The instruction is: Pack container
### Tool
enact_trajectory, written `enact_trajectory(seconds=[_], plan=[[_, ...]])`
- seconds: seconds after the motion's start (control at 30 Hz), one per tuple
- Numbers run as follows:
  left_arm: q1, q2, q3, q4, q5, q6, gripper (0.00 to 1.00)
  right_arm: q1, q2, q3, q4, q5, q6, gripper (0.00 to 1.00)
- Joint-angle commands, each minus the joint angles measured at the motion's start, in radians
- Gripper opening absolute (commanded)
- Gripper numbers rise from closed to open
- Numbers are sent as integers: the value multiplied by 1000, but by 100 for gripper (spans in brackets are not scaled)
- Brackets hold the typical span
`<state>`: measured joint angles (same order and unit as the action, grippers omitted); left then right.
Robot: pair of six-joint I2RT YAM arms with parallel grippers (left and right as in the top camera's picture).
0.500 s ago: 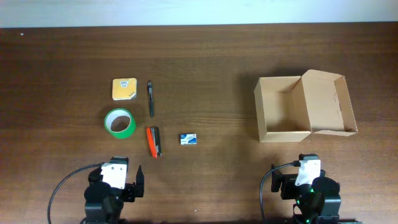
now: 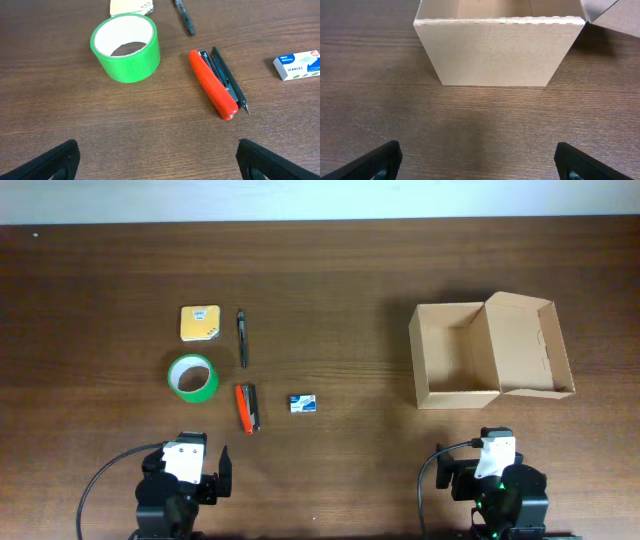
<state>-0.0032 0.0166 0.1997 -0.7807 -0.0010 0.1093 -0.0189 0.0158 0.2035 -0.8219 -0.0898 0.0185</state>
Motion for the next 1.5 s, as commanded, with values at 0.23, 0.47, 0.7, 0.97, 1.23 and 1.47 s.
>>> enact_trajectory(seconds=[0.23, 0.47, 0.7, 0.97, 1.23, 1.47], plan=[[6, -11, -8, 3, -6, 13, 99, -10, -13, -11, 4, 16, 2, 99], [6, -11, -8, 3, -6, 13, 99, -10, -13, -11, 4, 17, 1, 99], [6, -11, -8, 3, -6, 13, 99, -10, -13, -11, 5, 16, 2, 99], [6, -11, -8, 3, -6, 13, 99, -10, 82, 120, 27, -49, 2, 99], [6, -11, -8, 3, -6, 13, 100, -9, 541, 536, -82, -49, 2, 100], [6, -11, -8, 3, -6, 13, 99, -8, 999, 946, -287, -49, 2, 99]])
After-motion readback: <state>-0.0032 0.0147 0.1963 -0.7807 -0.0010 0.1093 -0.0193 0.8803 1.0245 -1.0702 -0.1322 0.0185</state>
